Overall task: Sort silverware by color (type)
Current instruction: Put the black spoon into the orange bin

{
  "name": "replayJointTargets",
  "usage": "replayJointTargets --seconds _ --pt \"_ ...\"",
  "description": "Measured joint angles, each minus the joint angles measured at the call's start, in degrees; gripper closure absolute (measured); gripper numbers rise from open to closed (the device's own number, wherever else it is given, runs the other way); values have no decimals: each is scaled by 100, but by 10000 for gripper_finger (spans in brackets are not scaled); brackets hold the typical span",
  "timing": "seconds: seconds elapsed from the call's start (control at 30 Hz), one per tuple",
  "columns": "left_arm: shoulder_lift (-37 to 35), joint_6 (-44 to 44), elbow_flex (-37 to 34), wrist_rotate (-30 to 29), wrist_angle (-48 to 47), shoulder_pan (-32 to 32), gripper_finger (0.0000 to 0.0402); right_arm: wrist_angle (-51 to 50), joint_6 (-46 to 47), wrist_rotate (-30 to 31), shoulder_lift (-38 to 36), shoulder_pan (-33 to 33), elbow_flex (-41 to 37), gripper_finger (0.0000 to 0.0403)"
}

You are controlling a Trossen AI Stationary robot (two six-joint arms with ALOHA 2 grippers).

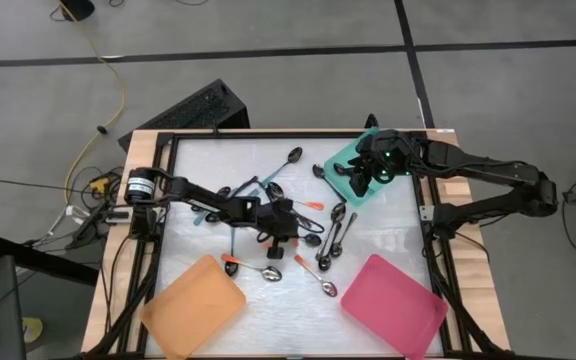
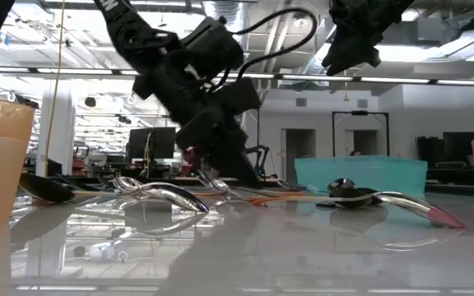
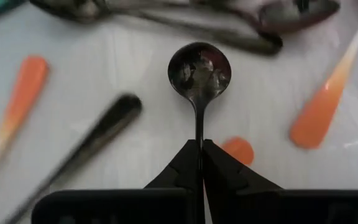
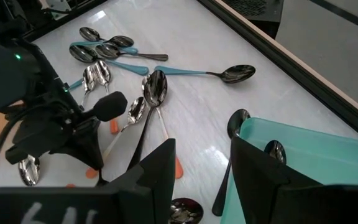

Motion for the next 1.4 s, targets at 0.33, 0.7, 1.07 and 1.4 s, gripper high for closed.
replayJointTargets --seconds 0.33,0.7,1.07,1.4 --pt "-406 47 597 -152 -1085 0 401 -2 -2 0 2 0 0 241" --pt "-1661 -250 586 -267 -1438 -71 401 112 -158 9 2 64 -2 241" --pt "-3844 -673 -320 -209 -62 22 401 1386 -1213 33 2 782 -2 241" --pt "-5141 -1586 -2606 -584 3708 28 401 3124 -1650 199 405 1342 -17 241"
